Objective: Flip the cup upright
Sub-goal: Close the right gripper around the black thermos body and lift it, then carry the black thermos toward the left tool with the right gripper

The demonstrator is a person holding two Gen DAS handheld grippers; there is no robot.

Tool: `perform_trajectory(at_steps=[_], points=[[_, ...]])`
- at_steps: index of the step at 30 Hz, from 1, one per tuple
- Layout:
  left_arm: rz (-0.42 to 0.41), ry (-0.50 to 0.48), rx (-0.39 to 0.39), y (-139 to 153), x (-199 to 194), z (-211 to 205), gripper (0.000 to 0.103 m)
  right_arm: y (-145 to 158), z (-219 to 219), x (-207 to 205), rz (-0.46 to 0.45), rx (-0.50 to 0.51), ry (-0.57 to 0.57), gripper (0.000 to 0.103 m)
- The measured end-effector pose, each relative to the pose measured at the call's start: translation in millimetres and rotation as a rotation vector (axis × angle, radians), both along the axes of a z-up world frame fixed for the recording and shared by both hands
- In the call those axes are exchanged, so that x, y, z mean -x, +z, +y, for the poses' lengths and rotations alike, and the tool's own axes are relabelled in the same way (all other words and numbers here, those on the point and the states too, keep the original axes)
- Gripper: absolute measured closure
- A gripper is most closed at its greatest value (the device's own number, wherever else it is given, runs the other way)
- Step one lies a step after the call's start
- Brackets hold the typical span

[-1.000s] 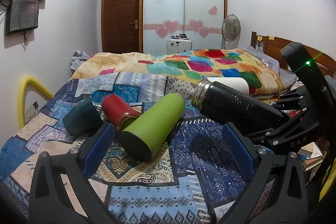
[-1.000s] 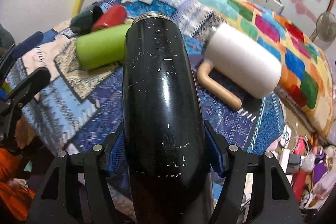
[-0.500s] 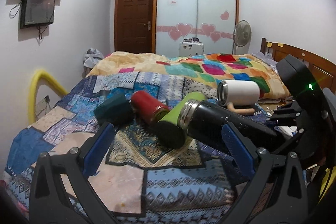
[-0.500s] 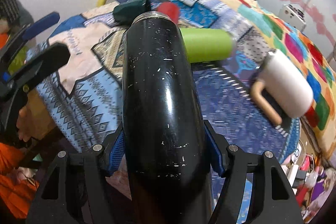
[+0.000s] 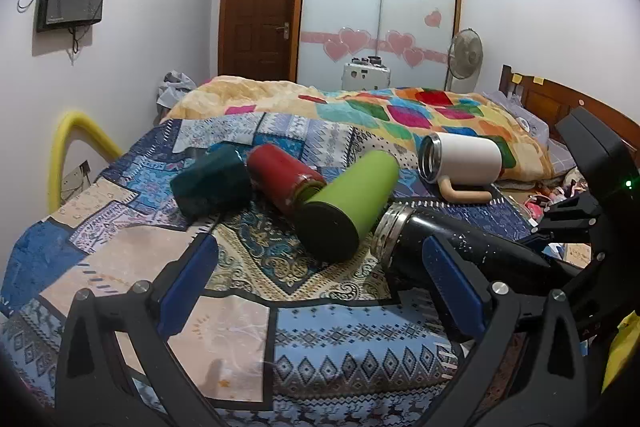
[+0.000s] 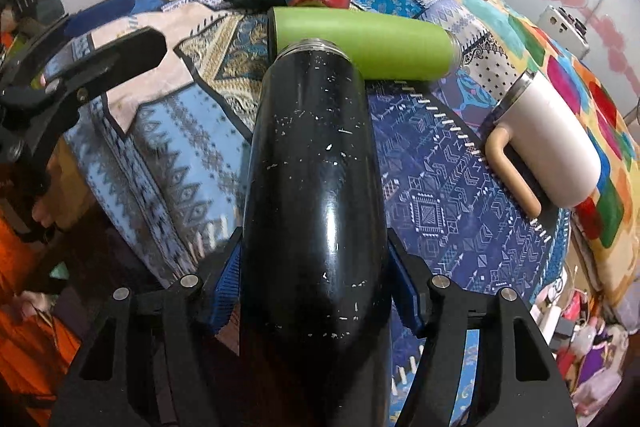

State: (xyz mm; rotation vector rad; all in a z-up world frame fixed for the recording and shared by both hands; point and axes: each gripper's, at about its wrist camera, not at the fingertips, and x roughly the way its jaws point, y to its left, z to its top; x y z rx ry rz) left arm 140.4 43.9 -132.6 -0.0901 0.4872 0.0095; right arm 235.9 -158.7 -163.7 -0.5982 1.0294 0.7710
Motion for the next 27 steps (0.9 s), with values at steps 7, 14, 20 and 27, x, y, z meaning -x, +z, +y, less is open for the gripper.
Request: perform_trajectory(at_steps=[7,14,20,27], points=[[0.036,-0.021,-0.024,-12,-11,-13,0.000,-7,5,0,0.034,0.007,0.028,0.042],[0.077,-0.020,-0.054,-22,-21,-15,0.000,-1,0,3,0.044,-0.026,0.032,0.037],[0.121,-0.023,-0.092,-30,-27,-15,0.000,38,-29,7,-0.035,-0.126,-0.021,0.031],[0.182,-0.042,-0.082,-40,-35,-22,0.000,46,-68,-25,-0.136,-0.154,-0.213,0.022]])
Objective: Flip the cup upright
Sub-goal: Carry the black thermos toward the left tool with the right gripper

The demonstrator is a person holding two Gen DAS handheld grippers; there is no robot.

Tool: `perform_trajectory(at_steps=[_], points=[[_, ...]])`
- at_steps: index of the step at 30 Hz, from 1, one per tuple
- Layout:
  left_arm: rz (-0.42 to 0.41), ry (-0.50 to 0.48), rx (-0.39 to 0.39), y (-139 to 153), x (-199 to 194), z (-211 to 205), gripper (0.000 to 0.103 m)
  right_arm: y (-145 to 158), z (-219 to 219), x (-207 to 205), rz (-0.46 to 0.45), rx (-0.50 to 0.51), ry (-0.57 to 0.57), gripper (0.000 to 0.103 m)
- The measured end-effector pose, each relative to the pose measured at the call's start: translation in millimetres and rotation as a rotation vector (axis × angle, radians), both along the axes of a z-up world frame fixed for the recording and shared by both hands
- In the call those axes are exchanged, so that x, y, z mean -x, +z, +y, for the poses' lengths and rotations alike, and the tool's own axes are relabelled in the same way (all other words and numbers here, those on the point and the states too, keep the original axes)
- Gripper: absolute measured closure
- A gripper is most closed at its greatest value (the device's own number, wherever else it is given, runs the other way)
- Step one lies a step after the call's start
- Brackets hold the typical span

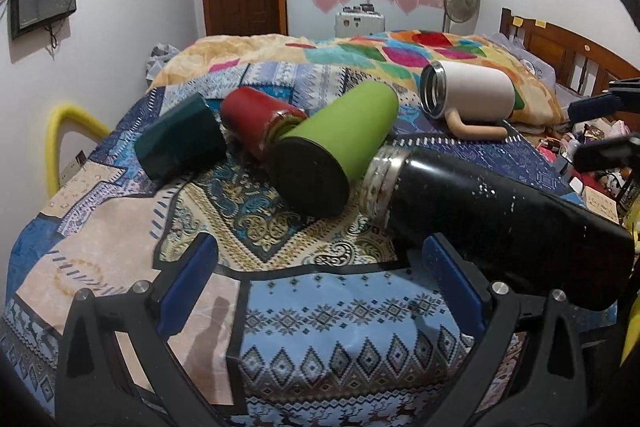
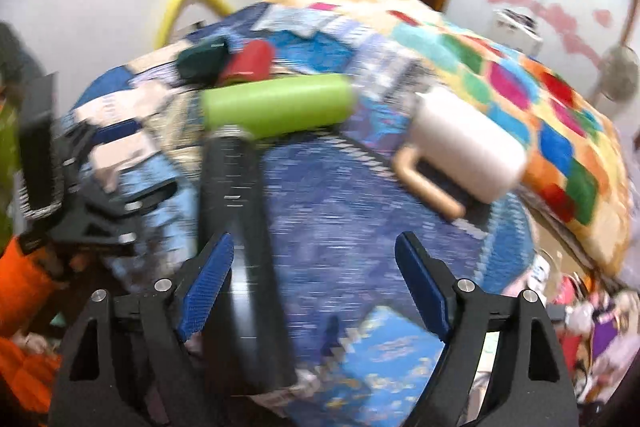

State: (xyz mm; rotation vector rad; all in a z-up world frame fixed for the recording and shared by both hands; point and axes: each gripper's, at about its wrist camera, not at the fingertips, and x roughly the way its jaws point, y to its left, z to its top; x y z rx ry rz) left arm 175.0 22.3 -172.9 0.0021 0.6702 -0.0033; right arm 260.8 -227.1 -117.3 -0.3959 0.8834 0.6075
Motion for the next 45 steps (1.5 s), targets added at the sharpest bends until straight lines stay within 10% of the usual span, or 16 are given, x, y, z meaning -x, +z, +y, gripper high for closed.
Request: perform_trajectory(at_steps=[12,30,45], points=[[0.064,-0.069,-0.050,-2,-25,-21,0.000,-39,-26,-5,0.128,-0.034,0.023,0.024],[0.131,-0.132,-0.049,18,-44,-11,0.000,-40,-3,37,0.048,-0.200,0.056,0.024],[0.191,-0.241,0.023,36,-39,-57,0.004,-5,-39,63,-0.224,-0.262,-0.193,0.022]])
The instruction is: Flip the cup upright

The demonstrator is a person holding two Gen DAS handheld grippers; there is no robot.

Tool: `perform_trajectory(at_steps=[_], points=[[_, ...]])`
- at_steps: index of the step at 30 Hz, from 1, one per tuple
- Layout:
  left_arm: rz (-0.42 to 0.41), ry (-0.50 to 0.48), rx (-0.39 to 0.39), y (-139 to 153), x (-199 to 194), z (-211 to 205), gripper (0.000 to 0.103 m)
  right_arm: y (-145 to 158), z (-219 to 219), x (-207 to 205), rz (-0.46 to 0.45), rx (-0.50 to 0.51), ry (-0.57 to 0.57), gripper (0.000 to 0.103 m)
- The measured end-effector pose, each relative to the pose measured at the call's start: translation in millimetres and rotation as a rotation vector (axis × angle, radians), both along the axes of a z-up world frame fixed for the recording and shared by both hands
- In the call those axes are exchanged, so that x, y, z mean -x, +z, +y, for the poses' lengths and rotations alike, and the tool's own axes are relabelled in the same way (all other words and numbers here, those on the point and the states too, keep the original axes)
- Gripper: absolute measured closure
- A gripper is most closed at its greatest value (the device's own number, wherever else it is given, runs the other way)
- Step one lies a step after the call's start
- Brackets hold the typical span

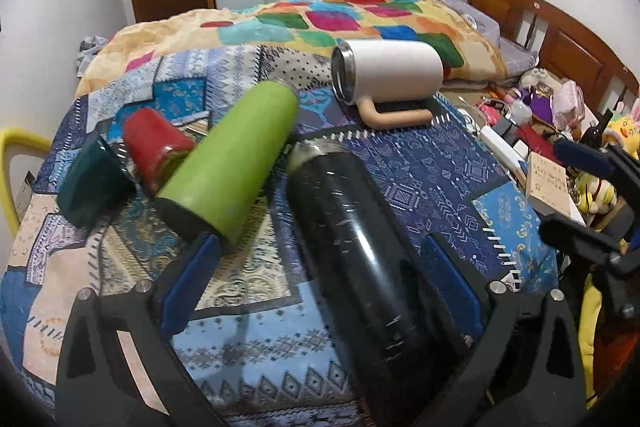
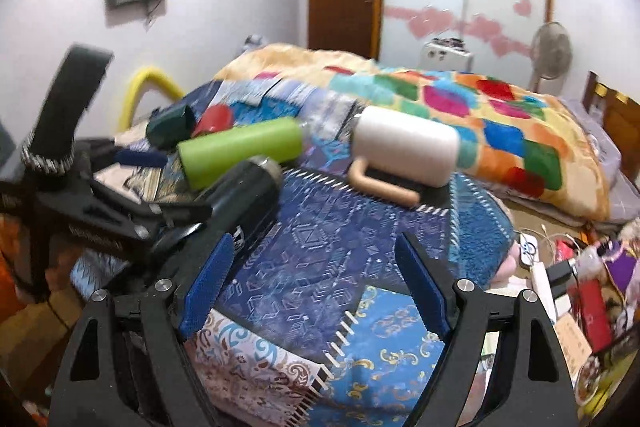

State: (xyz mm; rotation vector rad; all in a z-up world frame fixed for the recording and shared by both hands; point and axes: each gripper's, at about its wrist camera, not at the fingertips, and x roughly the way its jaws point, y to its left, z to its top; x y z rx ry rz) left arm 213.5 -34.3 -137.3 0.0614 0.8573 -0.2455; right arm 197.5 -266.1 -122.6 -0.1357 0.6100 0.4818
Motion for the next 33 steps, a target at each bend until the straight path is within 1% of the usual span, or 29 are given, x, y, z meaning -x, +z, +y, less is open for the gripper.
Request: perform_trajectory(at_steps=[1,2,3,7,12,16,20,27,30,33], points=[[0.020,-0.006,-0.002,-3,-2,-4,0.007,-1,-1,0,-0.002,-0.010,-0.009,0.021],[0.035,-0.011,-0.003,-6,-4,-7,0.012,-2,-4,0,-0.002,-0.023,-0.017,0.021],[0.051,-0.018,-0.005,-9,-7,-10,0.014,-3,-4,-2,-0.002,-0.031,-0.022,0.021],[0.117,-0.043,-0.017,-21,-17,-21,0.018,-9,-6,-7,0.005,-0.056,-0.032,0.021],[0.154,-0.052,-0.061,-27,-30,-29,0.022,-22,-14,-13,0.015,-0.075,-0.047,0.021],[0.211,-0.069,-0.077,-32,-42,-33,0.022,-28,-18,-19,0.034,-0.095,-0.037,0.021],[0.223,-0.084,-0.102,-31,-49,-38,0.025,-33,-18,-23,0.052,-0.114,-0.026,0.021],[0.226,-0.080,-0.104,-28,-54,-36,0.030,-34,-20,-24,0.058,-0.131,-0.016,0.021],[0.201,-0.065,-0.099,-21,-51,-33,0.034,-32,-21,-22,0.052,-0.128,-0.015,0.021],[0.158,-0.061,-0.092,-5,-43,-28,0.037,-27,-21,-19,0.038,-0.125,-0.015,0.021]])
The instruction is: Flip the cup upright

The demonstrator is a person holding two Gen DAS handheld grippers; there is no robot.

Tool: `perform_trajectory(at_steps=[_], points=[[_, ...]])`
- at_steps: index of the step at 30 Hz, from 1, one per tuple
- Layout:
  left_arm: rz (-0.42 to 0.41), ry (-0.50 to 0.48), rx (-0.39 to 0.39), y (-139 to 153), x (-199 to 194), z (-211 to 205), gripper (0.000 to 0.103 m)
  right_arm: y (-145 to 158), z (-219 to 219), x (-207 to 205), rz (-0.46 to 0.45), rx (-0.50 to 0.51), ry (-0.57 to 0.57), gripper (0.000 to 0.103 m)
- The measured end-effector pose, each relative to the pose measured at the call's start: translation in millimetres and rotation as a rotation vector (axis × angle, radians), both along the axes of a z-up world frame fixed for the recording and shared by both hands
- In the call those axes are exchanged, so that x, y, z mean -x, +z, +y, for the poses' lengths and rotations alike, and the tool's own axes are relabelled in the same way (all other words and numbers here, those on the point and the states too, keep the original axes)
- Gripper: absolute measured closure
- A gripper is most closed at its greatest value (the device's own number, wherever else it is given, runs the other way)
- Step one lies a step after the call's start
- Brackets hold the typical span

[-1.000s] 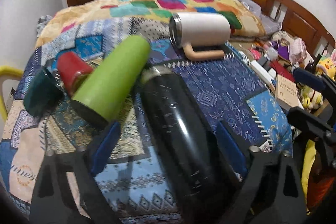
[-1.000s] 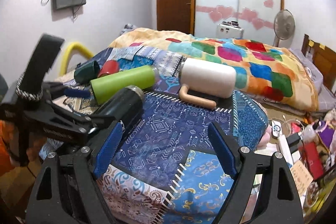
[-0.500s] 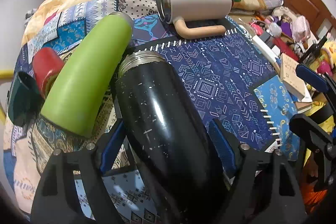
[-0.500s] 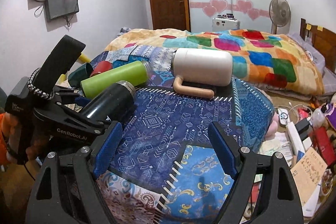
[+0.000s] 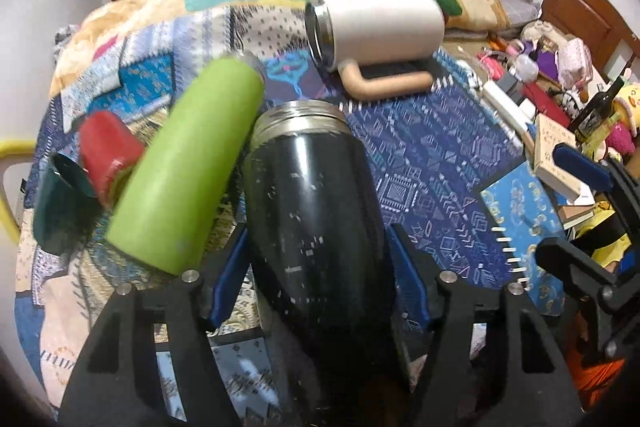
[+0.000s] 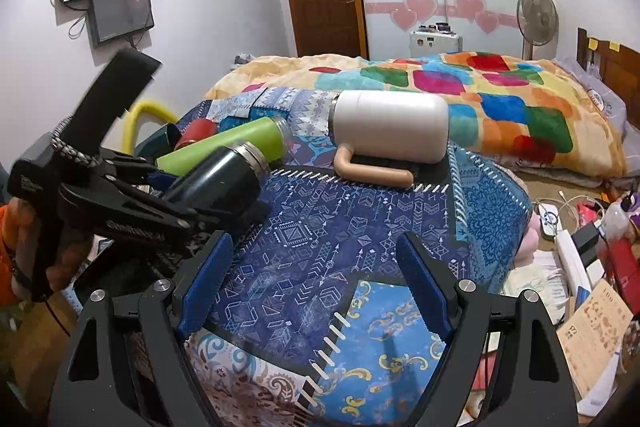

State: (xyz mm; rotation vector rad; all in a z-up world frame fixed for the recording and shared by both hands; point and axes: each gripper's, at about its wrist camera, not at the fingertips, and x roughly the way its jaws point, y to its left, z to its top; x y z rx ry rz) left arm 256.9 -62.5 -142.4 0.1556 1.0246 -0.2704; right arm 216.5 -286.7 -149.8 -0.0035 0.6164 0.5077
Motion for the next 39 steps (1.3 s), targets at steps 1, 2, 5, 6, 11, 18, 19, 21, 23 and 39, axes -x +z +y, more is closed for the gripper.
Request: perform_trajectory(at_steps=[1,2,5,6,11,18,19,21,23,39], points=[[-0.019,0.001,0.003,7,4,2,0.037,2,0,1,-0.005,-0.001,0.000,0.021],[-0.034,0.000,0.006,12,7,3,0.038,4,0,3,-0.010,-0.002,-0.001,0.021],[-0.083,-0.002,0.018,29,22,6,0.038,9,-1,6,-0.019,-0.009,-0.004,0.021],[-0.101,0.000,0.024,36,28,8,0.038,10,-1,7,-0.022,-0.013,-0.004,0.021],[-0.166,0.009,0.052,62,55,18,0.038,20,-2,11,-0.038,-0.027,-0.009,0.021],[-0.269,0.025,0.082,88,88,31,0.039,37,0,14,-0.087,-0.026,-0.016,0.021],[-0.288,0.025,0.080,91,93,31,0.039,39,1,14,-0.095,-0.024,-0.018,0.021],[-0.322,0.021,0.075,97,99,31,0.039,42,2,15,-0.107,-0.025,-0.022,0.021],[-0.339,0.015,0.076,101,101,31,0.039,45,3,14,-0.116,-0.028,-0.025,0.020],[-0.312,-0.039,0.120,81,70,21,0.039,42,4,6,-0.101,-0.033,-0.032,0.020]])
